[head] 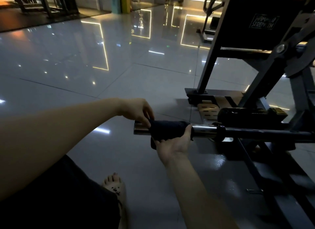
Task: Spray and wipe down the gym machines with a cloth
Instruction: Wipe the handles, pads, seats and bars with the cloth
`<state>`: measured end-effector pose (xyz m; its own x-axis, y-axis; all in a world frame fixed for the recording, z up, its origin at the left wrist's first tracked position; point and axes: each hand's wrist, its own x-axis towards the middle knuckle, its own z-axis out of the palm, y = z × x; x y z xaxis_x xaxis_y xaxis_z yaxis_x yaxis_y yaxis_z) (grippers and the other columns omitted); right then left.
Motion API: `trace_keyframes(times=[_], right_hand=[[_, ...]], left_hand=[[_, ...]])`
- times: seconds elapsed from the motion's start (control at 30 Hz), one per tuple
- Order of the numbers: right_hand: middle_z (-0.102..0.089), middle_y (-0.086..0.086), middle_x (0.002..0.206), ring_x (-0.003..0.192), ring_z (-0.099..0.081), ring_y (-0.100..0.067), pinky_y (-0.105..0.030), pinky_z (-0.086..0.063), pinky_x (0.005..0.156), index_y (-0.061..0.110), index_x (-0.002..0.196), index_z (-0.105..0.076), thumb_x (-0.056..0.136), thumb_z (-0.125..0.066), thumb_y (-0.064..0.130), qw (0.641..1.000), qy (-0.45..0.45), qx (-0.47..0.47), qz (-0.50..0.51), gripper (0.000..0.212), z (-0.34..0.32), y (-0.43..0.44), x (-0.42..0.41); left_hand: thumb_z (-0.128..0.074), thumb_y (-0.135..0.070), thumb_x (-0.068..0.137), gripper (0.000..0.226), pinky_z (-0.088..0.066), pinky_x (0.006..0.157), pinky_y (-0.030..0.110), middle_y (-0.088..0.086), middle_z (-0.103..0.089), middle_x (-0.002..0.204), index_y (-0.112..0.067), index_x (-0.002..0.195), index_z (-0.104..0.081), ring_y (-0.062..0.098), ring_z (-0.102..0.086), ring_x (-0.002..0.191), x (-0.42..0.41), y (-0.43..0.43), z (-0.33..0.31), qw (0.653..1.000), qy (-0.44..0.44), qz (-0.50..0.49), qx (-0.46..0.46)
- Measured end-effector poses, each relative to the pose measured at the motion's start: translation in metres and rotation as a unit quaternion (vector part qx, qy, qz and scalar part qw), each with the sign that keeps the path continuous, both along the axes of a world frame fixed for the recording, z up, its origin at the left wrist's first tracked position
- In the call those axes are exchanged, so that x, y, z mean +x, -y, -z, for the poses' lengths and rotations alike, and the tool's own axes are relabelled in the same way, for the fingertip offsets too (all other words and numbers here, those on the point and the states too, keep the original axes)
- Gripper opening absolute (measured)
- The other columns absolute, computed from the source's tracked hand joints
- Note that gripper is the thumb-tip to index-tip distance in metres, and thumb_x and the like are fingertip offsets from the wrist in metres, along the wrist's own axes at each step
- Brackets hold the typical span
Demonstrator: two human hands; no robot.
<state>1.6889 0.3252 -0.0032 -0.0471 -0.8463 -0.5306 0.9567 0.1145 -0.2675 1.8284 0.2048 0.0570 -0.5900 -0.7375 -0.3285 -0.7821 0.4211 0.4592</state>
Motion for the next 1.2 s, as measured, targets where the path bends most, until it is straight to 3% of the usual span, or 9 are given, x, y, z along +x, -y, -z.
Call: trace_keyframes(times=[0.2,0.37,0.53,0.67,0.8,0.87,0.97,1.07,1.2], right_hand=[[-0.052,-0.021,0.14,0.134,-0.049,-0.045,-0.056,-0.038,0.112,0.02,0.155,-0.038,0.096,-0.044,0.071,0.999,-0.017,-0.036,0.017,0.078,0.013,-0.01,-0.027],[-0.062,-0.021,0.137,0.129,-0.056,-0.04,-0.051,-0.039,0.115,0.014,0.14,-0.059,0.103,-0.033,0.064,0.999,-0.023,-0.008,0.044,0.067,0.018,0.005,-0.036],[-0.064,-0.025,0.131,0.121,-0.061,-0.042,-0.055,-0.048,0.101,0.008,0.133,-0.06,0.102,-0.032,0.067,0.999,-0.019,-0.012,-0.028,0.072,0.025,0.006,-0.008],[-0.066,-0.024,0.133,0.124,-0.061,-0.041,-0.057,-0.044,0.109,0.01,0.139,-0.058,0.107,-0.033,0.055,0.997,-0.078,0.005,-0.012,0.061,0.036,0.009,-0.038],[-0.065,-0.024,0.133,0.116,-0.065,-0.039,-0.047,-0.053,0.087,0.008,0.137,-0.059,0.11,-0.039,0.039,0.986,-0.15,0.054,0.045,0.046,0.03,0.01,-0.074],[-0.071,-0.025,0.12,0.106,-0.07,-0.04,-0.048,-0.057,0.082,0.003,0.129,-0.062,0.105,-0.057,0.028,0.967,-0.22,0.097,0.087,0.035,0.033,0.011,-0.091],[-0.075,-0.022,0.099,0.092,-0.074,-0.038,-0.056,-0.061,0.086,-0.005,0.106,-0.071,0.091,-0.078,0.021,0.891,-0.402,0.177,0.111,0.032,0.04,0.011,-0.114],[-0.076,-0.014,0.091,0.086,-0.074,-0.028,-0.043,-0.062,0.081,0.0,0.092,-0.075,0.085,-0.083,0.031,0.827,-0.515,0.202,0.1,0.034,0.039,0.004,-0.119],[-0.076,-0.007,0.085,0.081,-0.071,-0.021,-0.029,-0.052,0.068,0.005,0.087,-0.076,0.086,-0.081,0.039,0.786,-0.579,0.194,0.094,0.034,0.044,-0.001,-0.128]], left_hand=[[-0.08,-0.04,0.085,0.029,-0.055,0.083,0.031,-0.003,-0.071,0.098,-0.017,0.101,-0.074,0.017,-0.067,0.094,-0.017,-0.002,0.004,0.999,-0.009,0.003,-0.048],[-0.079,-0.036,0.088,0.053,-0.051,0.097,0.032,-0.001,-0.068,0.122,-0.024,0.136,-0.061,0.019,-0.066,0.106,-0.04,-0.007,0.008,0.999,0.017,0.043,-0.022],[-0.078,-0.038,0.088,0.045,-0.054,0.098,0.035,-0.001,-0.07,0.119,-0.023,0.13,-0.068,0.017,-0.066,0.105,-0.028,-0.002,-0.002,0.997,0.068,0.044,-0.002],[-0.081,-0.037,0.086,0.045,-0.056,0.09,0.029,-0.003,-0.071,0.116,-0.025,0.127,-0.069,0.015,-0.068,0.099,-0.038,0.0,-0.001,0.997,0.062,0.05,0.001],[-0.081,-0.042,0.085,0.049,-0.055,0.096,0.035,-0.005,-0.072,0.116,-0.028,0.13,-0.067,0.014,-0.069,0.101,-0.072,0.001,0.012,0.997,0.036,0.067,0.0],[-0.079,-0.041,0.086,0.051,-0.055,0.093,0.032,-0.004,-0.072,0.119,-0.026,0.133,-0.065,0.013,-0.069,0.098,-0.091,0.0,0.018,0.997,0.02,0.072,-0.002],[-0.076,-0.038,0.09,0.054,-0.048,0.086,0.024,-0.001,-0.07,0.125,-0.022,0.139,-0.061,0.012,-0.066,0.096,-0.117,-0.003,0.022,0.997,-0.003,0.083,0.001],[-0.075,-0.036,0.091,0.054,-0.045,0.087,0.022,0.001,-0.07,0.125,-0.02,0.14,-0.06,0.011,-0.064,0.097,-0.141,-0.005,0.023,0.995,-0.008,0.095,-0.013],[-0.074,-0.032,0.092,0.05,-0.044,0.09,0.023,-0.001,-0.069,0.121,-0.021,0.139,-0.062,0.01,-0.062,0.097,-0.161,-0.005,0.028,0.994,-0.025,0.106,-0.025]])
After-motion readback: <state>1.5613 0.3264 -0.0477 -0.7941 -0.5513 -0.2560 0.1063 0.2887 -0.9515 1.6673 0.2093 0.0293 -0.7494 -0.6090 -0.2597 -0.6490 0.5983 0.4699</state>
